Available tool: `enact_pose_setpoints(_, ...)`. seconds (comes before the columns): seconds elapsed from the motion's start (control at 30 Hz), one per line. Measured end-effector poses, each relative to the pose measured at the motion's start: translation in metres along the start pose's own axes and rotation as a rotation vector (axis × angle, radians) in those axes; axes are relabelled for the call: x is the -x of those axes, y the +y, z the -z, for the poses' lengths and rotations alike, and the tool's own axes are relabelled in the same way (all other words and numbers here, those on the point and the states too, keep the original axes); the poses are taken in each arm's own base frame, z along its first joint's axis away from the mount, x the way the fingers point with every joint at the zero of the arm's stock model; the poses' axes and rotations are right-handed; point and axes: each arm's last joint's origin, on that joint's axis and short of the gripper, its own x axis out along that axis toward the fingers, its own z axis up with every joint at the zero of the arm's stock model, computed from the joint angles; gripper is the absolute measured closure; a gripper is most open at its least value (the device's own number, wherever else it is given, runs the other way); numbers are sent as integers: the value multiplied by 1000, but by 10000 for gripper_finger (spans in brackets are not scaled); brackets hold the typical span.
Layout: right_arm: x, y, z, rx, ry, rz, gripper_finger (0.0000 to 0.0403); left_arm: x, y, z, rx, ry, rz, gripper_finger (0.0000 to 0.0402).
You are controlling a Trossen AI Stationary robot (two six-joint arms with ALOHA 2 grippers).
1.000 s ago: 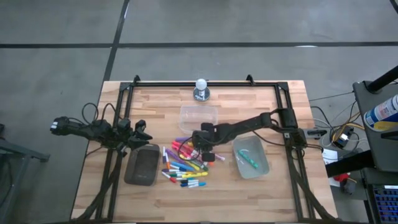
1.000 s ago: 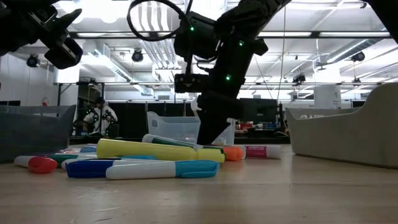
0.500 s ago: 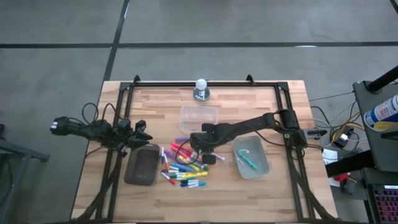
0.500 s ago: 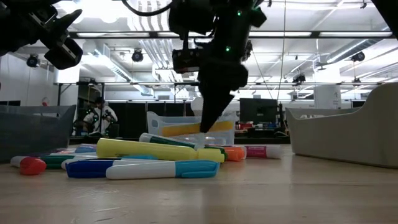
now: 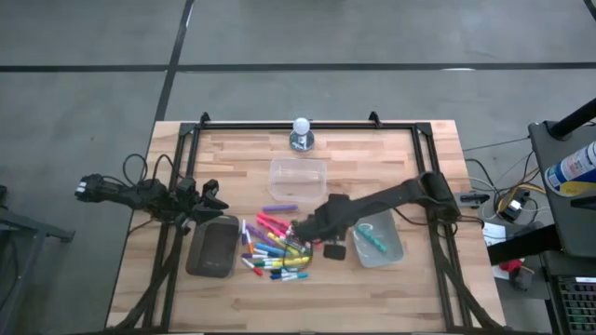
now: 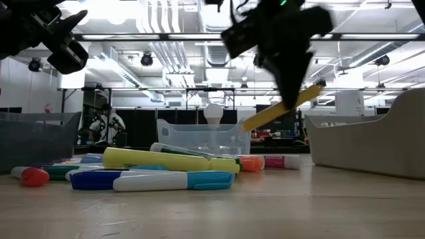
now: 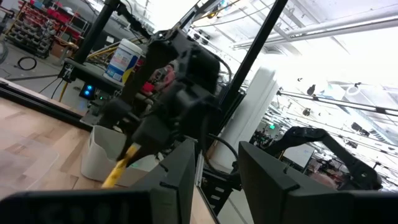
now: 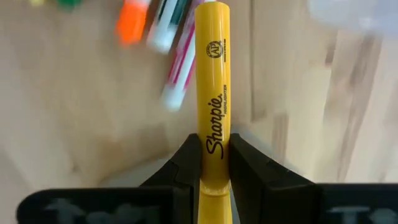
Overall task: Pick & Place Markers
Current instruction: Put the yellow highlighter into the gray bin
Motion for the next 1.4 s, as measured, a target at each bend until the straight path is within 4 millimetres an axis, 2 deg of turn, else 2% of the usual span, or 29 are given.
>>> enact_pose_setpoints(0.17,14,15,17,-37,42,73,348,0,0,0,0,0,0,284)
enact_pose_setpoints(0.43,25,30,38,-238,2,120,348,0,0,0,8,0,0,284)
enact_pose_setpoints(0.57,19,28,45,-484,15,140,348,0,0,0,15,3,-2,284)
enact_pose_setpoints(0.77,-2,27,58,-602,93,194,344,0,0,1,31,6,-4,284)
enact_pose_setpoints(0.97,-24,27,74,-645,174,260,342,0,0,1,33,5,-4,284)
enact_pose_setpoints(1.1,-33,26,79,-605,214,283,335,0,0,1,31,6,-4,284)
enact_pose_setpoints(1.4,-38,24,82,-558,210,314,285,-1,0,1,29,6,-6,284)
